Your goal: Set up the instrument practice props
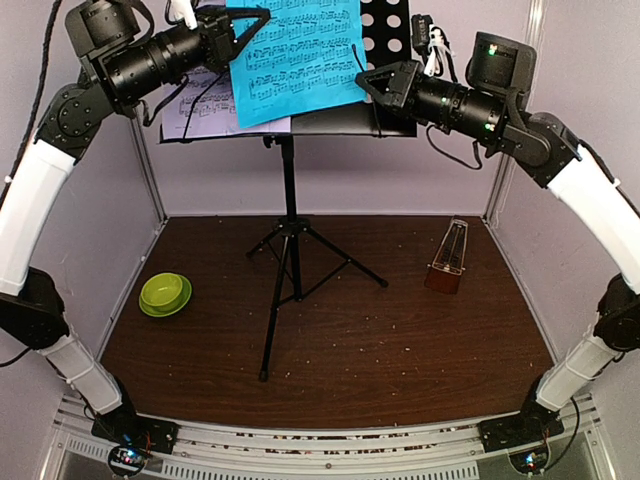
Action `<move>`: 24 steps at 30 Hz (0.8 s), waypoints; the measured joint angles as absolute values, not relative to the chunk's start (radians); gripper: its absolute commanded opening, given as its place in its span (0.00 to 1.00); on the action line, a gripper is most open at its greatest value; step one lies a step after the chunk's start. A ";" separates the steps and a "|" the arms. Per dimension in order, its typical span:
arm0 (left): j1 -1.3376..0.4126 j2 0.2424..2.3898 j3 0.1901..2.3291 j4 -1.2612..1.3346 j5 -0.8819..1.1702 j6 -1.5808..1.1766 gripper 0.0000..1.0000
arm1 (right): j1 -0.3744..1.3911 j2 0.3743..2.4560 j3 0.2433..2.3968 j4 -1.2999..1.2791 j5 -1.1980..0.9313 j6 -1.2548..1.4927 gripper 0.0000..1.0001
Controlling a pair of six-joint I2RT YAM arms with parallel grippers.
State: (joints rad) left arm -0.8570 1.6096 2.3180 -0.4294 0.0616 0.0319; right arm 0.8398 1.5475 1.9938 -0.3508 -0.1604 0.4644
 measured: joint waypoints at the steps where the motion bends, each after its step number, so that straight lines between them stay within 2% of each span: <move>1: -0.857 1.617 2.318 -0.417 0.073 0.041 0.00 | 0.841 1.543 1.982 -0.337 -0.160 0.455 0.00; 9: -0.857 1.685 2.348 -0.375 0.166 0.081 0.00 | 0.853 1.534 1.945 -0.272 -0.160 0.400 0.00; 15: -0.854 1.720 2.351 -0.366 0.230 0.092 0.06 | 0.855 1.526 1.923 -0.248 -0.160 0.382 0.00; 22: -0.838 1.736 2.358 -0.364 0.279 0.091 0.06 | 0.855 1.525 1.916 -0.233 -0.161 0.365 0.00; 24: -0.833 1.741 2.365 -0.359 0.289 0.087 0.11 | 0.855 1.524 1.910 -0.227 -0.161 0.364 0.00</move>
State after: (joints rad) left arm -0.8330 1.7412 2.3653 -0.3592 0.2890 0.0868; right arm 0.8555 1.5242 1.9102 -0.2272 -0.1612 0.3645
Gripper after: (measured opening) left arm 0.064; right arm 0.041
